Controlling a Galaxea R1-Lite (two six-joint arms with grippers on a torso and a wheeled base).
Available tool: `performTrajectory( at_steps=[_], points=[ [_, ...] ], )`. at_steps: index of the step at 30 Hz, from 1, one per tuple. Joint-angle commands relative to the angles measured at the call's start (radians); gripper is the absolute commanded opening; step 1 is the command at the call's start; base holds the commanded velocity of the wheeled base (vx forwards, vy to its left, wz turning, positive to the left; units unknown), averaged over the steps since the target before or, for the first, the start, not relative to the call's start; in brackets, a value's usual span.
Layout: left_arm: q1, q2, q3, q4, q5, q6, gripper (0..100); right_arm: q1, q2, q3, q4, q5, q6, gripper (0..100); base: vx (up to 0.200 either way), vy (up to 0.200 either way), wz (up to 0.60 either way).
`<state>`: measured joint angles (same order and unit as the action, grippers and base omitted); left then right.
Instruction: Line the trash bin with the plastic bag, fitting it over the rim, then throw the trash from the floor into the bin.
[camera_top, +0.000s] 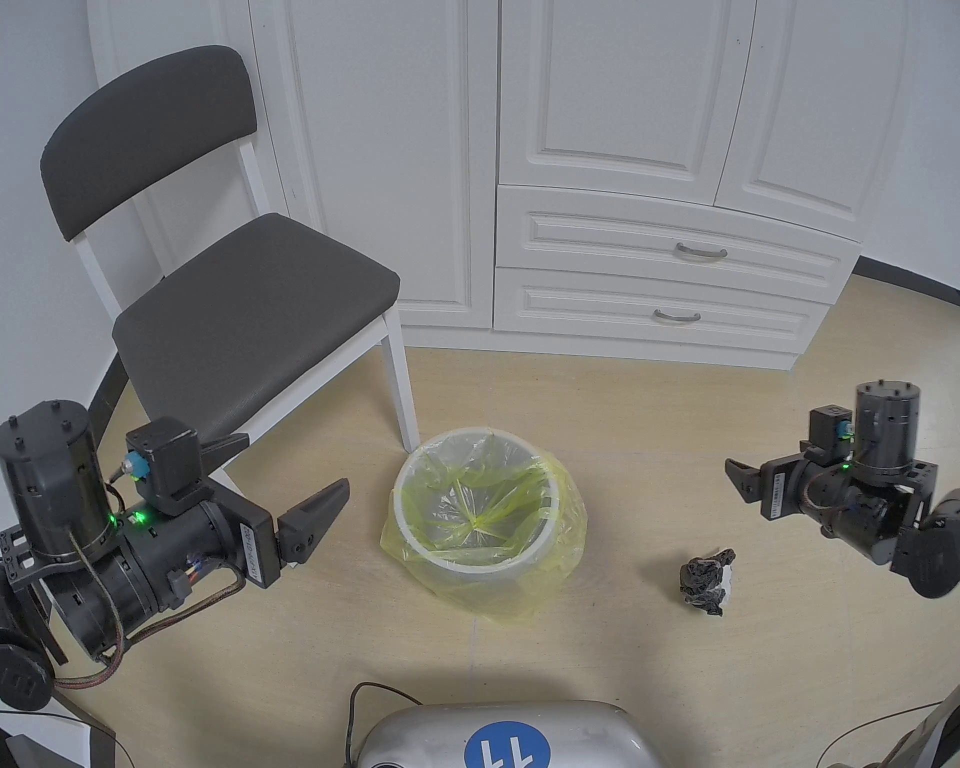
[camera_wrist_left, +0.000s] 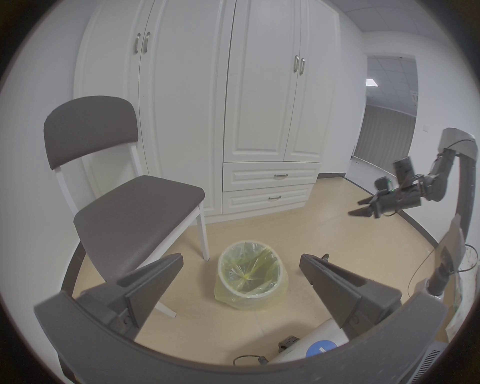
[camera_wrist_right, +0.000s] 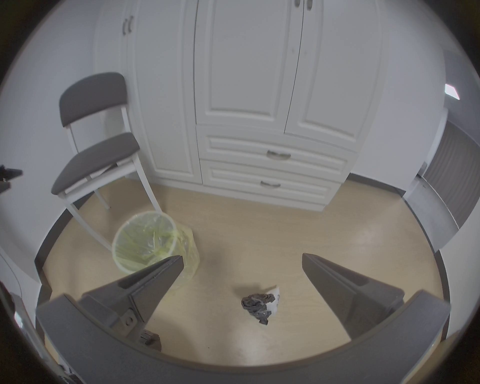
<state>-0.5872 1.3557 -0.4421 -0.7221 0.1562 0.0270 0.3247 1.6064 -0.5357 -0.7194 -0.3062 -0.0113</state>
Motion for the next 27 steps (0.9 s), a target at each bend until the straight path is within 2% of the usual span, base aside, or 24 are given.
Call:
performTrajectory(
  at_steps=[1, 4, 6, 9, 14, 19, 20, 27],
  points=[
    [0.023, -0.069, 0.011, -0.005, -0.02, 0.021, 100, -0.053, 0.303, -0.184, 0.107, 0.004, 0.037, 100, 0.0, 0.0, 0.0],
    [0.055, -0.066, 0.005, -0.007, -0.021, 0.022, 100, -0.096, 0.391, -0.305, 0.265, 0.027, 0.042, 100, 0.0, 0.0, 0.0],
    [0.069, -0.061, 0.002, -0.008, -0.021, 0.025, 100, -0.124, 0.46, -0.357, 0.321, 0.067, 0.048, 100, 0.0, 0.0, 0.0],
    [0.099, -0.052, 0.002, -0.008, -0.018, 0.048, 100, -0.17, 0.583, -0.405, 0.319, 0.136, 0.059, 100, 0.0, 0.0, 0.0],
    [0.152, -0.037, -0.001, -0.01, -0.017, 0.08, 100, -0.214, 0.761, -0.448, 0.304, 0.213, 0.086, 100, 0.0, 0.0, 0.0],
    [0.168, -0.026, -0.003, -0.01, -0.017, 0.082, 100, -0.225, 0.862, -0.498, 0.262, 0.219, 0.085, 100, 0.0, 0.0, 0.0],
    [0.199, -0.021, -0.006, -0.01, -0.018, 0.082, 100, -0.23, 0.883, -0.524, 0.253, 0.223, 0.094, 100, 0.0, 0.0, 0.0],
    [0.204, -0.001, -0.004, -0.01, -0.018, 0.085, 100, -0.239, 0.889, -0.572, 0.314, 0.225, 0.106, 100, 0.0, 0.0, 0.0]
  ],
)
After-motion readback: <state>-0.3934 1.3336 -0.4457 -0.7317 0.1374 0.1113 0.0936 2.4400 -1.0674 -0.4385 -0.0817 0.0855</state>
